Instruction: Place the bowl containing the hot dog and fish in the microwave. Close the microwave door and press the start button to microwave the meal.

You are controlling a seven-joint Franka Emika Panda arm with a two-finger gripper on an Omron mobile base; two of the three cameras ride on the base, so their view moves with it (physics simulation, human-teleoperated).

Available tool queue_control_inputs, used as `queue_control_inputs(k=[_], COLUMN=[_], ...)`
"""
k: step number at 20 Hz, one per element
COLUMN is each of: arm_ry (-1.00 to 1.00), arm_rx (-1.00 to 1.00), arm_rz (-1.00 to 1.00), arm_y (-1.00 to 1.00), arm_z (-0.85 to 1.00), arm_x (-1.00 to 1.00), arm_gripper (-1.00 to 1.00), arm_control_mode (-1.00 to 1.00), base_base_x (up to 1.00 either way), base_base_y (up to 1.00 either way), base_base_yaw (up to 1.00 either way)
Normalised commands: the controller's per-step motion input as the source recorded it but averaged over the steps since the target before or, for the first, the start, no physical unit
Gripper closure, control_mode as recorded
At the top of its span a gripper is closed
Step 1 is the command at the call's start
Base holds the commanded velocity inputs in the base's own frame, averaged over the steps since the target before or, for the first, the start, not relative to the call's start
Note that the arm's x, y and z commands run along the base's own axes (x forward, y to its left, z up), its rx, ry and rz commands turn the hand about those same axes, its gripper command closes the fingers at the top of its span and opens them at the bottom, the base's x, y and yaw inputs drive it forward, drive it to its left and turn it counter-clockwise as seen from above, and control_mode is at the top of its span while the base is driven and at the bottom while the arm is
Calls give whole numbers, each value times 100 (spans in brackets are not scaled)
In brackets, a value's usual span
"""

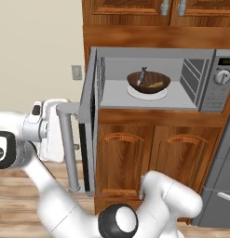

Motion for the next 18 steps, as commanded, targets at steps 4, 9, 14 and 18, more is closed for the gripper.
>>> queue_control_inputs(k=[4,9,14,18], arm_ry=[-18,-22,-24,-23], arm_rx=[13,15,21,17], arm_rz=[-2,0,7,14], arm_y=[-100,-100,-100,-100], arm_z=[0,0,0,-2], arm_x=[-59,-47,-6,1], arm_gripper=[-100,-100,-100,-100], arm_control_mode=[-100,-100,-100,-100], base_base_x=[0,0,0,0], base_base_y=[0,0,0,0], base_base_yaw=[0,0,0,0])
